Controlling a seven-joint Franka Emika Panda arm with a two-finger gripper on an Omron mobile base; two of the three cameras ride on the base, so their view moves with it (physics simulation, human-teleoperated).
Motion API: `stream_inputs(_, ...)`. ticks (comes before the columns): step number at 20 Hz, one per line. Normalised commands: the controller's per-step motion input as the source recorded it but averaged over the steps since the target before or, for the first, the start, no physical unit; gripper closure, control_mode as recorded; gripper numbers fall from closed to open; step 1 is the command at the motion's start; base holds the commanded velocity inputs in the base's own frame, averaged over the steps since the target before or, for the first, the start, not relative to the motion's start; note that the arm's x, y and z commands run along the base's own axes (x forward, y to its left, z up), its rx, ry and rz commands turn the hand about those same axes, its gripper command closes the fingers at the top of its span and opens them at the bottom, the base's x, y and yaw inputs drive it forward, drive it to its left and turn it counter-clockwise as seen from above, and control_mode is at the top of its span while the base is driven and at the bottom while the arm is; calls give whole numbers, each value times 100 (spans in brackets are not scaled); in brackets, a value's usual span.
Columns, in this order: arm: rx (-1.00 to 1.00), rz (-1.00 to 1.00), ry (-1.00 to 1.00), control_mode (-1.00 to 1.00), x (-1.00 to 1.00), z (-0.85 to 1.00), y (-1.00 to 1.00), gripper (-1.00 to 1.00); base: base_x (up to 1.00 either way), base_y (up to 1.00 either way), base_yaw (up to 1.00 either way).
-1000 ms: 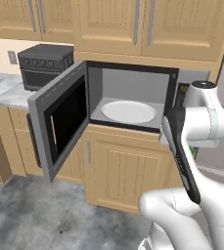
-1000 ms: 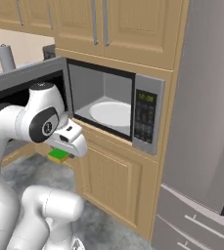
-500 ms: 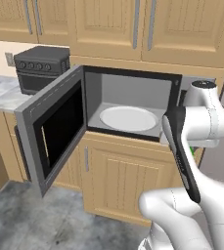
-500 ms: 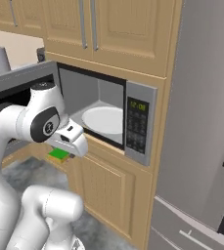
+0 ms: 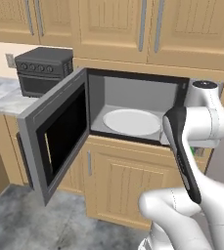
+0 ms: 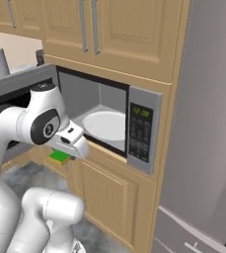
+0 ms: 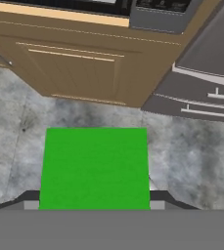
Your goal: Place the sponge inside the microwave to prepare for sanitizing.
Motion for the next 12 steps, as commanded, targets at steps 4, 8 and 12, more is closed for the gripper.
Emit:
stream_inputs(4,0,0,0,100,0,0,0,100,67,19,0)
stream_inputs(8,0,0,0,100,0,0,0,100,66,5,0)
stream_inputs(12,0,0,0,100,0,0,0,100,48,8,0)
